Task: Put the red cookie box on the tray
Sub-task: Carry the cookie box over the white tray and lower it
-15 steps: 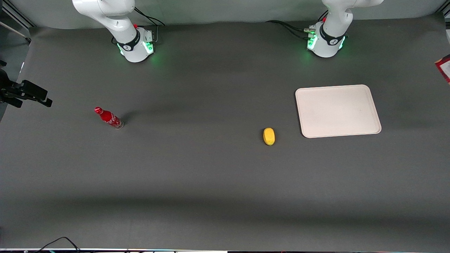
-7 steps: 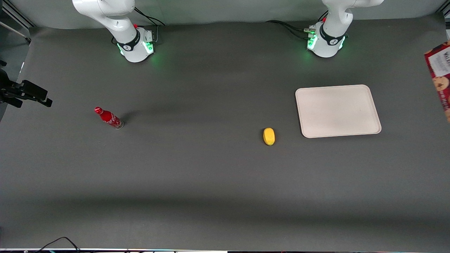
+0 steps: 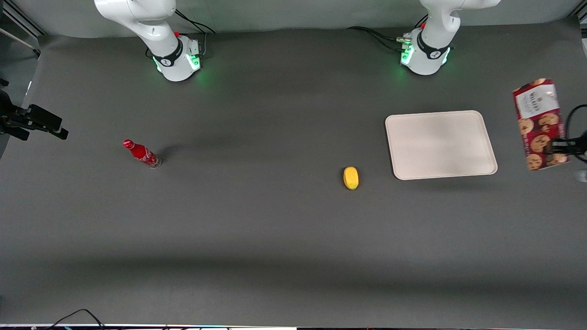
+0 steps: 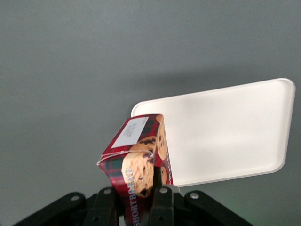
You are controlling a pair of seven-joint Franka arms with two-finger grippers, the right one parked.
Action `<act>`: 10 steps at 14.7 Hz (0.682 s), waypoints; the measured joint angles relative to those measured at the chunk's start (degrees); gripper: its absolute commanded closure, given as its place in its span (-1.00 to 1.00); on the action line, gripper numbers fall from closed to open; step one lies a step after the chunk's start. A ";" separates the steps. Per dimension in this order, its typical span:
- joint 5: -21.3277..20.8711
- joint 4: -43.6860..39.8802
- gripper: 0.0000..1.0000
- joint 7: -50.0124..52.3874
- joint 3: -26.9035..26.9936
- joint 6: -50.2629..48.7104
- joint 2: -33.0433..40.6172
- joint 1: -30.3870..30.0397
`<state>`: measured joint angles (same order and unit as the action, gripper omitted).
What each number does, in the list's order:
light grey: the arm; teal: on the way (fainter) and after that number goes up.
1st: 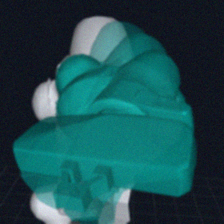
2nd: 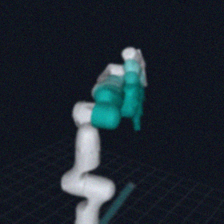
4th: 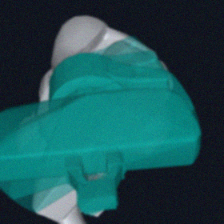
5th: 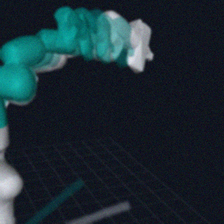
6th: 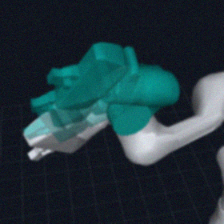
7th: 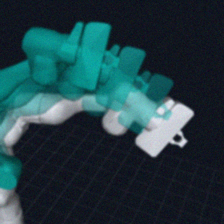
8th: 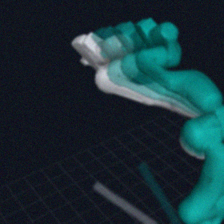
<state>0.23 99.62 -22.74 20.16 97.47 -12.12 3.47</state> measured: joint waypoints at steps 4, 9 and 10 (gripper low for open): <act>-0.02 17.88 1.00 -0.01 -0.02 15.89 3.55 -0.20; -0.02 31.10 1.00 -0.01 -0.04 33.01 3.94 -0.20; -0.02 32.74 1.00 -0.01 -0.04 35.22 3.73 -0.20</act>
<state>0.20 132.37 -22.75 20.12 132.69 -8.39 3.27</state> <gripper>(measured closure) 0.749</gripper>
